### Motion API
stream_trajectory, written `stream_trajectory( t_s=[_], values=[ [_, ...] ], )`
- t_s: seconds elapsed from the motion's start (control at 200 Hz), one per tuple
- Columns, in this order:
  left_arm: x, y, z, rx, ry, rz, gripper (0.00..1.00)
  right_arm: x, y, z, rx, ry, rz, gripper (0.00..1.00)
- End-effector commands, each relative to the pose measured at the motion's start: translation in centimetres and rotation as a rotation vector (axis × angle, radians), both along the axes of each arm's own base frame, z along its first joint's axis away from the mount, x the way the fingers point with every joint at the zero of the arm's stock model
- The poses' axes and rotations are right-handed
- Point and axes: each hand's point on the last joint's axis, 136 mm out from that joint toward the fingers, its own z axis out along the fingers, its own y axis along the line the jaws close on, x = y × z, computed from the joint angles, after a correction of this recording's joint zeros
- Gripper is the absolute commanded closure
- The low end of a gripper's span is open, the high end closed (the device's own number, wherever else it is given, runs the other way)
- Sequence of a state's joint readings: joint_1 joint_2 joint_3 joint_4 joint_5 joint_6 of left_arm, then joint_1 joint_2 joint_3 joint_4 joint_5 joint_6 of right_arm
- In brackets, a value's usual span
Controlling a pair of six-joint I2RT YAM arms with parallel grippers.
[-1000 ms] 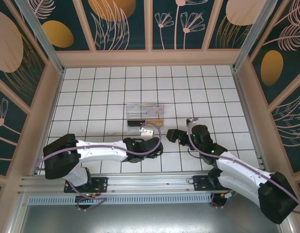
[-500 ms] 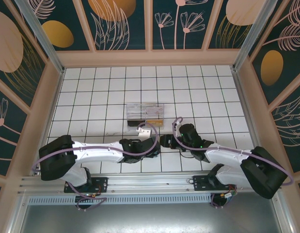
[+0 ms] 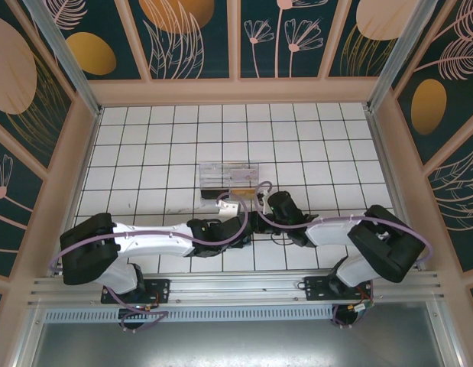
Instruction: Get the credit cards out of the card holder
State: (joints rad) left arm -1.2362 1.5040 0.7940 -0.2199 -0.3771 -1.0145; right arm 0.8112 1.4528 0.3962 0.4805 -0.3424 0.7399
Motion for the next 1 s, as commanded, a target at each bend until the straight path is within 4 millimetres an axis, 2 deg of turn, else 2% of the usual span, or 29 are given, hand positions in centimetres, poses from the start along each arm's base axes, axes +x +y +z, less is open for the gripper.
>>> stream_trajectory(
  t_s=[0.0, 0.12, 0.25, 0.42, 0.5, 0.545, 0.571, 0.726, 0.836, 0.996],
  values=[
    [0.6, 0.0, 1.2, -0.027, -0.039, 0.007, 1.00, 0.9, 0.5, 0.1, -0.018, -0.018, -0.012, 0.81],
    [0.9, 1.4, 1.1, 0.002, -0.046, 0.042, 1.00, 1.2, -0.5, -0.3, -0.071, -0.030, -0.044, 0.92],
    [1.2, 3.4, 1.2, -0.002, -0.050, 0.085, 1.00, 1.4, -1.6, -0.7, -0.114, -0.037, -0.069, 0.98],
    [1.1, 5.7, 0.8, -0.005, -0.043, 0.125, 1.00, 1.3, -2.6, -1.1, -0.123, -0.028, -0.091, 0.98],
    [1.0, 4.8, 1.3, -0.058, -0.045, 0.090, 1.00, 1.2, -2.5, -1.1, -0.112, -0.022, -0.088, 0.98],
    [0.9, 3.9, 1.5, -0.083, -0.045, 0.061, 0.82, 1.1, -2.4, -1.2, -0.106, -0.016, -0.088, 0.97],
    [0.9, 3.3, 1.7, -0.093, -0.046, 0.043, 0.76, 1.1, -2.3, -1.1, -0.101, -0.014, -0.088, 0.97],
    [1.1, 0.6, 1.4, -0.068, -0.022, -0.030, 0.61, 1.1, -1.9, -0.7, -0.072, -0.019, -0.083, 0.97],
    [1.1, -0.8, 0.5, -0.047, 0.001, -0.065, 0.59, 1.1, -1.9, -0.6, -0.064, -0.020, -0.083, 0.97],
    [1.3, -1.6, -0.2, -0.008, 0.008, -0.083, 0.58, 0.9, -1.8, -0.6, -0.055, -0.016, -0.079, 0.97]
  ],
)
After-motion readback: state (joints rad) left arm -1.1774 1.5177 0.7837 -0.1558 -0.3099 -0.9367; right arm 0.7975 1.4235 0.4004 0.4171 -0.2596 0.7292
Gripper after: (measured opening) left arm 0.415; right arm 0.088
